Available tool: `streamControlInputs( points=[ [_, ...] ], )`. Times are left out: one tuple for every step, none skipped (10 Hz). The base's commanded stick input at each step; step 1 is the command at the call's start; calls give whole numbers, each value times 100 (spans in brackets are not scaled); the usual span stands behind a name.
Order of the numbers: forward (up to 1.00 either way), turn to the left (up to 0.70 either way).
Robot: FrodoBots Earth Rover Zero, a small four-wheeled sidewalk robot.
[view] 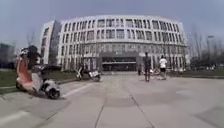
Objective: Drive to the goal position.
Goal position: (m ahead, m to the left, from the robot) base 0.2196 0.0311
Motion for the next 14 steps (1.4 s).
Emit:
streamControlInputs(
  points=[
    [85, 0],
    [85, 0],
    [85, 0],
    [85, 0],
    [85, 0],
    [85, 0],
    [85, 0],
    [85, 0],
    [85, 0],
    [85, 0],
    [85, 0],
    [85, 0],
    [85, 0],
    [85, 0]
  ],
)
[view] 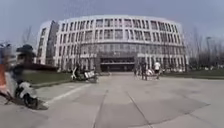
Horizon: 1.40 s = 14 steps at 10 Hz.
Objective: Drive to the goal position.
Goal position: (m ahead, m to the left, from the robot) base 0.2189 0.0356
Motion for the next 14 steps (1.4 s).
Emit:
streamControlInputs(
  points=[
    [85, 0],
    [85, 0],
    [85, 0],
    [85, 0],
    [85, 0],
    [85, 0],
    [85, 0],
    [85, 0],
    [85, 0],
    [85, 0],
    [85, 0],
    [85, 0],
    [85, 0],
    [85, 0]
  ],
)
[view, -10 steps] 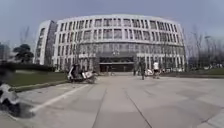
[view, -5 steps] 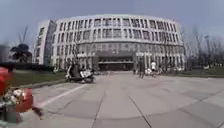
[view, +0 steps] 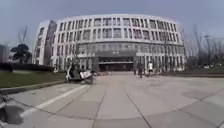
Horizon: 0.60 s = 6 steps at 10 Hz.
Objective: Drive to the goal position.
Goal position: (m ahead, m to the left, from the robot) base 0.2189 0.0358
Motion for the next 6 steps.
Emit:
streamControlInputs(
  points=[
    [85, 0],
    [85, 0],
    [85, 0],
    [85, 0],
    [85, 0],
    [85, 0]
  ],
)
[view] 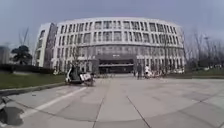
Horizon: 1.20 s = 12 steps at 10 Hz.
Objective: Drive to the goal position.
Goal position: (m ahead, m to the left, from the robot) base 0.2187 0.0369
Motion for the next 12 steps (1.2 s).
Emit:
streamControlInputs(
  points=[
    [85, 0],
    [85, 0],
    [85, 0],
    [85, 0],
    [85, 0],
    [85, 0],
    [85, 0],
    [85, 0],
    [85, 0],
    [85, 0],
    [85, 0],
    [85, 0]
  ],
)
